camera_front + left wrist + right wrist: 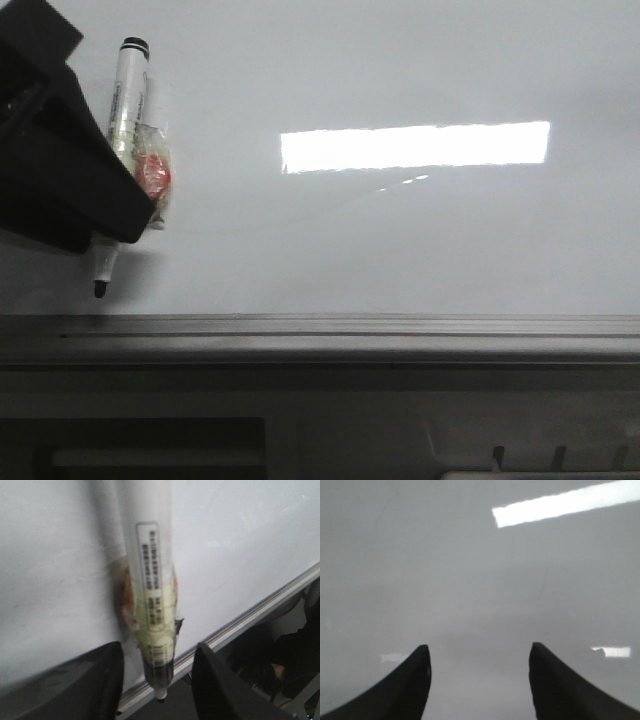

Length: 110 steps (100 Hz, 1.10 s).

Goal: Write number 3 on whiteboard

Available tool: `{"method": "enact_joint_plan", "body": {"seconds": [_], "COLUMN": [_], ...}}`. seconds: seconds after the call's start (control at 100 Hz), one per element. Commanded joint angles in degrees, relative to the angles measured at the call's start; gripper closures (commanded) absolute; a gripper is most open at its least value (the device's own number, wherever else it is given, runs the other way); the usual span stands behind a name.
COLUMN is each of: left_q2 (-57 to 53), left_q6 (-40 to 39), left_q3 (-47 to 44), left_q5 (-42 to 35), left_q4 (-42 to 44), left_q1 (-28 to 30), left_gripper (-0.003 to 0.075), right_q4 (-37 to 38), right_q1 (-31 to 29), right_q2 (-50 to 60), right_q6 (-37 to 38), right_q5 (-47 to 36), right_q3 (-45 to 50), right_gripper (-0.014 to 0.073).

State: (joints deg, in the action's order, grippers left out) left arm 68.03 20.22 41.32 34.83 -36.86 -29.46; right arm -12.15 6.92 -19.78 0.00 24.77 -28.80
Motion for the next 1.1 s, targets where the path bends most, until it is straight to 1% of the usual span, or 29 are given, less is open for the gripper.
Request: {"method": "enact_joint_plan", "body": {"seconds": [0.0,0.06,0.1,0.13,0.14,0.17,0.26,0.35,0.45,0.53,0.63,0.68,0.73,0.83,0.88,0.96,1.09], "left_q2": [0.4,0.8,1.0,1.0,1.0,1.0,0.4,-1.2,-4.2,-7.0,-9.7,-10.7,-11.3,-11.8,-11.8,-11.8,-11.8], "left_q6": [0.3,0.3,0.3,0.3,0.3,0.5,0.5,1.9,5.7,9.6,16.7,21.4,24.4,28.6,29.7,32.1,33.8], "left_q3": [1.9,1.9,1.9,1.9,1.9,1.9,2.1,3.5,6.5,9.9,13.7,15.3,16.6,18.6,18.8,18.8,18.8], "left_q5": [-3.2,-3.9,-4.4,-4.7,-4.8,-5.0,-4.9,-2.5,1.9,5.5,9.2,11.2,13.3,19.1,22.1,26.5,29.6], "left_q4": [-1.8,-1.8,-1.8,-1.7,-1.7,-1.7,-1.7,-1.7,-1.8,-1.5,-1.2,-0.9,0.4,5.3,8.0,12.6,16.1], "left_q1": [-0.5,-0.5,-0.5,-0.5,-0.5,-0.5,-0.5,-0.5,-1.0,-2.2,-4.1,-4.9,-5.5,-6.2,-6.2,-6.2,-6.2], "left_gripper": [0.0535,0.0584,0.0647,0.0678,0.0709,0.0741,0.0741,0.0741,0.0741,0.0741,0.0741,0.0741,0.0741,0.0741,0.0741,0.0741,0.0741], "right_q4": [-0.9,-1.0,-1.1,-1.1,-1.1,-1.1,-1.5,-4.6,-10.4,-14.8,-17.0,-17.0,-17.0,-16.1,-14.1,-12.0,-11.6], "right_q1": [0.0,0.0,0.2,0.3,0.4,0.8,2.8,6.1,10.6,15.2,21.0,24.3,27.7,34.1,37.1,40.4,42.3], "right_q2": [-0.9,-0.9,-0.9,-1.0,-1.0,-1.2,-2.5,-5.2,-9.8,-15.4,-22.7,-26.5,-30.0,-36.3,-39.5,-43.6,-47.9], "right_q6": [0.0,0.0,0.0,0.0,0.0,0.0,-1.6,-7.2,-16.0,-23.3,-28.7,-30.2,-31.6,-35.1,-35.8,-35.8,-35.8], "right_q5": [-4.0,-3.9,-3.3,-2.7,-2.7,-2.2,-1.0,1.4,5.8,11.1,17.3,19.6,20.6,20.4,20.2,19.9,19.3], "right_q3": [-2.0,-2.1,-2.6,-3.2,-3.4,-4.0,-7.1,-11.5,-17.1,-22.4,-28.4,-31.3,-33.8,-38.3,-40.3,-43.1,-46.4], "right_gripper": [0.0206,0.0206,0.0206,0.0206,0.0206,0.0206,0.0206,0.0206,0.0206,0.0206,0.0205,0.0205,0.0205,0.0204,0.0204,0.0204,0.0204]}}
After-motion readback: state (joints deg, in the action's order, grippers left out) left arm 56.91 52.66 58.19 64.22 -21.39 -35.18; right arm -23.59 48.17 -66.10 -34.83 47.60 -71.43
